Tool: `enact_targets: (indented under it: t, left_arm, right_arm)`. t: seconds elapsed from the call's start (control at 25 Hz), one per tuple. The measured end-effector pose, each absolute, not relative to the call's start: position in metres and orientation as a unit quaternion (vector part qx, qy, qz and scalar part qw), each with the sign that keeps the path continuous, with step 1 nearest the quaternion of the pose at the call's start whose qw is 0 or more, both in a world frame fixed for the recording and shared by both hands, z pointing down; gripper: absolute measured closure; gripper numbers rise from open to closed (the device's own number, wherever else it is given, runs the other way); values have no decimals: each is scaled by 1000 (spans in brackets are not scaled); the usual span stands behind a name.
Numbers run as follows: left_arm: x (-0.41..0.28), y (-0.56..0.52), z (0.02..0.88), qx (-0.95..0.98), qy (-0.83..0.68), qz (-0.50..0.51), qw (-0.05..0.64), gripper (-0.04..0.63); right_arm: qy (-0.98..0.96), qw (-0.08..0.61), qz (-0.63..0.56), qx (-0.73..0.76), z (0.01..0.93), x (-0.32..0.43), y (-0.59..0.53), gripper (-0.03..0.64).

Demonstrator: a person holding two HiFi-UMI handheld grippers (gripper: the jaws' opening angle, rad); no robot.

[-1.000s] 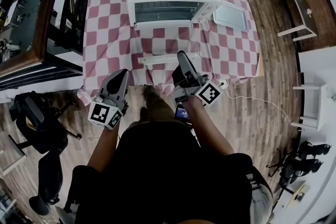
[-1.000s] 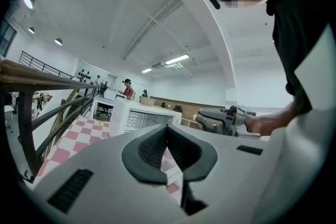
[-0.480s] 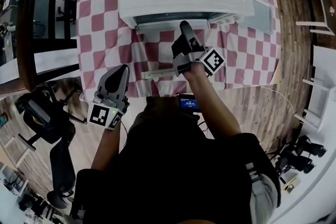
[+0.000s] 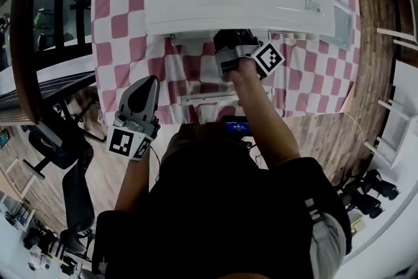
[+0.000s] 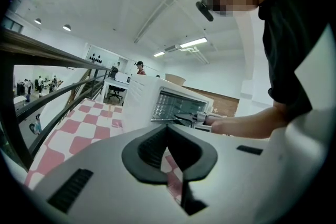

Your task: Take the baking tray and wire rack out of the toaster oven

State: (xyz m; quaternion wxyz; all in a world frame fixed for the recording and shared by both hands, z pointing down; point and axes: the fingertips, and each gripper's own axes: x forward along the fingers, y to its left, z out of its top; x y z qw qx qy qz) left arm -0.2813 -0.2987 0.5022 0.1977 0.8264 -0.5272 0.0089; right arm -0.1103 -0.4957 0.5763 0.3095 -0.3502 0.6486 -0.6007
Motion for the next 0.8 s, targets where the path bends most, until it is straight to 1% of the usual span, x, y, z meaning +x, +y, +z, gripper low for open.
enact_targets:
  t: [0.08, 0.16, 0.2, 0.48, 0.8]
  left_arm:
    - [-283, -300, 503, 824, -530, 10, 200, 606]
    - [-284, -300, 503, 824, -530, 10, 200, 606]
    - [-284, -300, 502, 824, -530, 10, 199, 606]
    - [-278, -291, 490, 834, -519, 4, 190, 606]
    - [-268, -245, 476, 846, -502, -4, 176, 606]
  right_arm:
    - [650, 313, -599, -349, 574, -111, -500, 548]
    - [649, 318, -598, -346, 571, -110, -503, 593]
    - [647, 321, -600, -344, 569, -110, -503, 605]
    - [639, 324, -608, -342, 568, -106, -477, 611]
    - [629, 331, -617, -338, 568, -85, -387, 611]
